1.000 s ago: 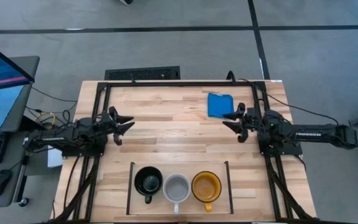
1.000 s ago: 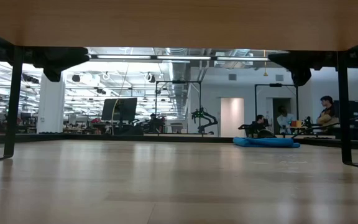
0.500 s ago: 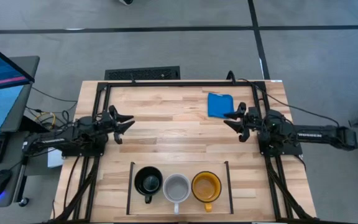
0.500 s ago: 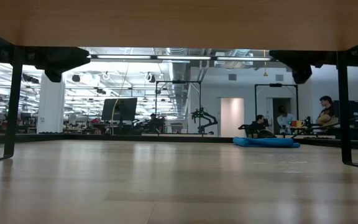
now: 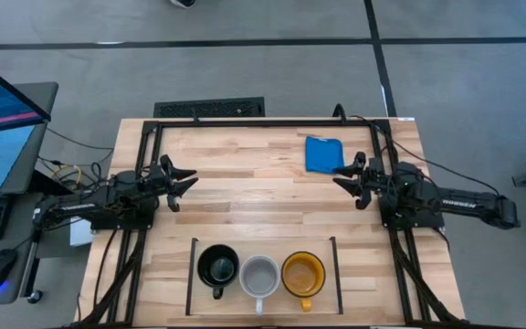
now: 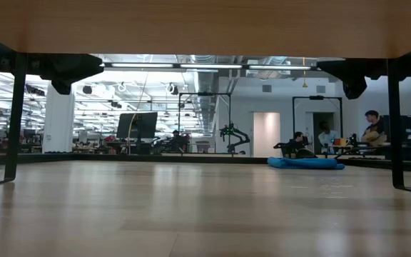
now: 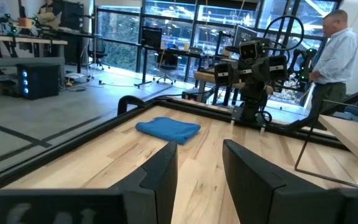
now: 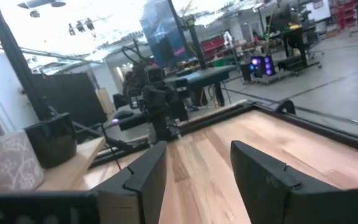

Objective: Stack small to large cups/mugs on shelf
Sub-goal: Return to Home Position

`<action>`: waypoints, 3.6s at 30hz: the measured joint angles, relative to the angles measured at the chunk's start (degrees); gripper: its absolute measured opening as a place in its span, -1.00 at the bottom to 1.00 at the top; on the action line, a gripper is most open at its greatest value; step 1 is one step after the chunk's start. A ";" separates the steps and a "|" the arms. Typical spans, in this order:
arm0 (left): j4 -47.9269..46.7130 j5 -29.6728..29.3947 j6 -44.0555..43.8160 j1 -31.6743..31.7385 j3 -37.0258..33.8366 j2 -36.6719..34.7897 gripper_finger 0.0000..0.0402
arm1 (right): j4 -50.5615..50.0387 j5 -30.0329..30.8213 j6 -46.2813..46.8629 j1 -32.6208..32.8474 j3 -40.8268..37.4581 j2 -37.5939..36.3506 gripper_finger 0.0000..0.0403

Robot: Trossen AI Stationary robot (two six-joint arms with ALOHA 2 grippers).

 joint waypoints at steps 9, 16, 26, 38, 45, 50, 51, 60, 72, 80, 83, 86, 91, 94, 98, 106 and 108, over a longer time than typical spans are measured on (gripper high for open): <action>-0.01 -0.05 -0.02 -0.02 0.00 0.00 -0.41 | -12.86 0.04 -0.17 -1.01 0.00 -12.84 0.00; -0.01 -0.13 -0.04 0.00 0.00 0.05 -0.41 | -15.65 0.44 -0.13 -1.01 -0.02 -14.67 0.00; 0.47 1.78 -1.04 3.27 0.00 -0.11 -0.41 | -17.90 0.46 -1.05 -1.01 -0.02 -14.63 0.00; -0.53 3.92 0.39 3.30 0.00 -0.09 -0.41 | -17.96 1.14 -1.76 -1.01 -0.02 -14.63 0.00; -0.57 3.98 -4.50 3.30 0.00 -0.09 -0.41 | -17.99 1.12 -1.72 -0.91 -0.02 -14.63 0.00; -0.63 4.22 -4.50 3.30 0.00 -0.09 -0.41 | -17.99 1.11 -1.72 -0.91 -0.02 -14.63 0.00; -0.63 4.22 -4.50 3.30 0.00 -0.09 -0.41 | -17.99 1.11 -1.72 -0.91 -0.02 -14.63 0.00; -0.66 4.22 -4.50 3.30 0.00 -0.09 -0.41 | -17.99 1.11 -1.70 -0.91 -0.02 -14.63 0.00; -0.68 4.22 -4.48 3.30 0.00 -0.09 -0.41 | -17.99 1.11 -1.70 -0.91 -0.02 -14.63 0.00; -0.70 4.22 -4.48 3.30 0.00 -0.09 -0.41 | -17.99 1.11 -1.68 -0.91 -0.02 -14.63 0.00; -0.70 4.22 -4.48 3.30 0.00 -0.09 -0.41 | -17.99 1.11 -1.68 -0.91 -0.02 -14.63 0.00; -0.70 4.22 -4.48 3.30 0.00 -0.09 -0.41 | -17.99 1.11 -1.68 -0.91 -0.02 -14.63 0.00; -0.70 4.22 -4.48 3.30 0.00 -0.09 -0.41 | -17.99 1.11 -1.68 -0.91 -0.02 -14.63 0.00; -0.72 4.22 -4.48 3.30 0.00 -0.09 -0.41 | -17.99 1.11 -1.68 -0.91 -0.02 -14.63 0.00; -0.72 4.22 -4.48 3.30 0.00 -0.09 -0.41 | -17.99 1.11 -1.68 -0.91 -0.02 -14.63 0.00; -0.72 4.22 -4.46 3.30 0.00 -0.09 -0.41 | -17.99 1.11 -1.68 -0.91 -0.02 -14.63 0.00; -0.72 4.22 -4.47 3.30 0.00 -0.09 -0.41 | -17.99 1.11 -1.68 -0.91 -0.02 -14.63 0.00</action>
